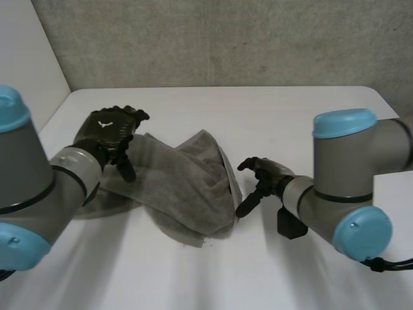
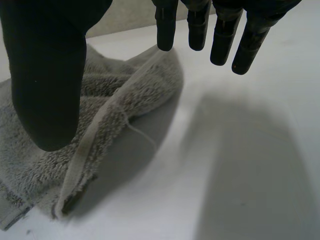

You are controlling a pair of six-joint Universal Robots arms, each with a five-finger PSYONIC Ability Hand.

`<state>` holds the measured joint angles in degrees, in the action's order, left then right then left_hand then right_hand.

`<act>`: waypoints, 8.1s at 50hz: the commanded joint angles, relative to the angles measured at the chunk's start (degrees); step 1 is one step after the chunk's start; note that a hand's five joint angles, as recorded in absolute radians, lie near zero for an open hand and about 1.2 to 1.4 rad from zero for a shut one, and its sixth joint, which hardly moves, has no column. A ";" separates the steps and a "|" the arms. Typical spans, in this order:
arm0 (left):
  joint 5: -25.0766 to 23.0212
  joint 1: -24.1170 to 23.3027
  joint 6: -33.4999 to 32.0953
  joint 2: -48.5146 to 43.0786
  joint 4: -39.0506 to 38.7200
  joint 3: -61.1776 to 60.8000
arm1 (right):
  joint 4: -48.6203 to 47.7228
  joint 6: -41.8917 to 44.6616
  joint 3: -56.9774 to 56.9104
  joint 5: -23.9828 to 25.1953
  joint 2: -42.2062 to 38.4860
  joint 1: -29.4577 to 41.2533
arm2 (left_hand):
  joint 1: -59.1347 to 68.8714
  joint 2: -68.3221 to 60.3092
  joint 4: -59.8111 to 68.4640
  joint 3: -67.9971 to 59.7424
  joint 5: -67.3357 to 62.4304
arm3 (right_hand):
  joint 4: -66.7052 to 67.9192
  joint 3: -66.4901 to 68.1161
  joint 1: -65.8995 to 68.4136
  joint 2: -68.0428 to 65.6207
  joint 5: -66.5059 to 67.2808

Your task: Fold the laundry

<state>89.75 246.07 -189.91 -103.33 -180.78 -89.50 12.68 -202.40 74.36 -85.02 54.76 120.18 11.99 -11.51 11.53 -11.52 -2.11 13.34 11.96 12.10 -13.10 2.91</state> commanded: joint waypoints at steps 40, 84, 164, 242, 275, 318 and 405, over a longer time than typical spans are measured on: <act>-34.09 -0.23 0.15 -24.97 -3.36 24.11 | -5.21 30.40 5.62 4.43 25.91 9.02 | 0.07 -0.56 0.54 -0.55 0.05 | 66.66 68.04 67.90 -66.90 67.09; -5.11 -0.50 4.72 0.85 -19.08 -0.59 | -4.68 34.71 -14.78 -0.85 14.39 7.17 | 17.23 -17.71 17.70 -17.71 -17.11 | 66.66 68.04 67.90 -66.90 67.09; -0.19 -10.79 15.71 13.95 -14.16 -25.20 | -0.81 41.56 -18.65 2.23 4.57 8.57 | 68.01 -68.49 68.47 -68.48 -67.89 | 66.66 68.04 67.90 -66.90 67.09; -21.11 3.72 8.50 -26.92 1.83 16.11 | -8.46 43.15 7.38 7.42 19.07 5.42 | 63.82 -64.31 64.29 -64.30 -63.70 | 66.66 68.04 67.90 -66.90 67.09; -0.89 -2.52 1.91 -1.44 -15.30 26.51 | -31.86 42.36 -9.25 -7.00 14.94 4.62 | 68.01 -68.49 68.47 -68.48 -67.89 | 33.32 34.70 34.56 -33.56 33.75; -0.63 -3.05 -13.47 11.39 -9.16 13.56 | -9.95 0.34 -10.98 10.58 -5.89 5.94 | 68.01 -68.49 68.47 -68.48 -67.89 | 18.79 20.16 20.03 -19.02 19.21; -4.85 3.72 -27.45 -15.58 -11.61 22.09 | -10.83 69.51 -26.37 -9.72 -1.94 1.55 | 68.01 -68.49 68.47 -68.48 -67.89 | 66.66 68.04 67.90 -66.90 67.09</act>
<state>84.35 250.20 -218.61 -116.45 -181.50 -81.37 15.49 -133.05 61.11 -92.05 55.80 121.88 67.91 -69.74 69.79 -69.70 -58.90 68.37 67.66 55.89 -67.56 56.45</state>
